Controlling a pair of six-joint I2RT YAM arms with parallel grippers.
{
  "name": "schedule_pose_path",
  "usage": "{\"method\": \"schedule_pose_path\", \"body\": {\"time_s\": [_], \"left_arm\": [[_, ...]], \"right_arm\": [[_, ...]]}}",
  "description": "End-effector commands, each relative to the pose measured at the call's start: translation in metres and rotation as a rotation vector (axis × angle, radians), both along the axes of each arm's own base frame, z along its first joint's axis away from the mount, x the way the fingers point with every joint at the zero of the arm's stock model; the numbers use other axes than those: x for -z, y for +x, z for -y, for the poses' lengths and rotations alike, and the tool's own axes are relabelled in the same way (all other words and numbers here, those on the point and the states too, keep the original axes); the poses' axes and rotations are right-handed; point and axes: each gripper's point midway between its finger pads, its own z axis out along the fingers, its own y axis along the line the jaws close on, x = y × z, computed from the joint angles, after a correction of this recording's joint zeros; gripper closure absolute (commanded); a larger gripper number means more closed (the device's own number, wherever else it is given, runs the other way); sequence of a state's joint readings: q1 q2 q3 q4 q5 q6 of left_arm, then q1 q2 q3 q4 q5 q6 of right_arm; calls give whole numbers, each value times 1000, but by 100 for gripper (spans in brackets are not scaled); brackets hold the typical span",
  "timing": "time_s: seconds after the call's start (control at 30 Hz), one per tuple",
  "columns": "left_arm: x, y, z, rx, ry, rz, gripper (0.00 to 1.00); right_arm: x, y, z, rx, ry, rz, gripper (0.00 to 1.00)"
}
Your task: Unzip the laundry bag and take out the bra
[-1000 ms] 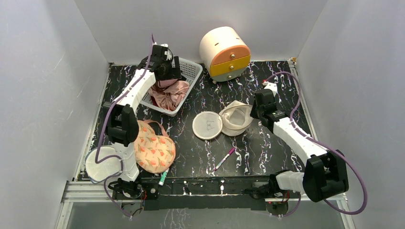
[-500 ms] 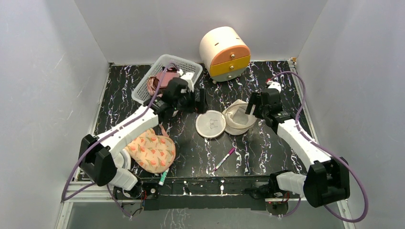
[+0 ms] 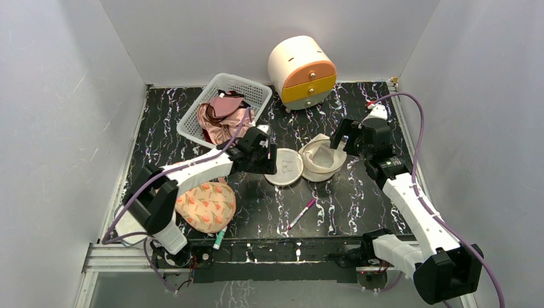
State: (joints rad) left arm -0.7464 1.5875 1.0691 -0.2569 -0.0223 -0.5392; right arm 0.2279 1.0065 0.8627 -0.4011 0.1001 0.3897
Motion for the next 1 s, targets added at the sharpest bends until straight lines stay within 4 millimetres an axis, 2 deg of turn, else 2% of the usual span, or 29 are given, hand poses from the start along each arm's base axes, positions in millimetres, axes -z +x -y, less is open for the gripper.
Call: {"method": "schedule_pose_path", "body": {"time_s": [0.0, 0.17, 0.27, 0.47, 0.6, 0.7, 0.77, 0.8, 0.97], "left_arm": [[13, 17, 6, -30, 31, 18, 43], [43, 27, 7, -39, 90, -7, 50], [54, 32, 3, -66, 125, -1, 53], [75, 35, -14, -83, 232, 8, 54], [84, 37, -30, -87, 317, 22, 62], [80, 36, -41, -94, 359, 40, 79], [70, 37, -47, -97, 378, 64, 94], [63, 38, -49, -98, 382, 80, 99], [9, 40, -63, -128, 358, 193, 100]], "right_arm": [[-16, 1, -3, -30, 3, 34, 9], [-13, -2, -4, -37, 1, 24, 8], [-12, -2, -4, -41, 0, 19, 8], [-7, -3, -6, -50, 8, 13, 8], [-5, -2, -8, -57, 11, 6, 8], [-5, -2, -8, -57, 13, 7, 8], [-5, -3, -7, -55, 10, 8, 8], [-5, -3, -7, -56, 9, 8, 8], [1, -3, -11, -78, 6, -10, 8]]}}
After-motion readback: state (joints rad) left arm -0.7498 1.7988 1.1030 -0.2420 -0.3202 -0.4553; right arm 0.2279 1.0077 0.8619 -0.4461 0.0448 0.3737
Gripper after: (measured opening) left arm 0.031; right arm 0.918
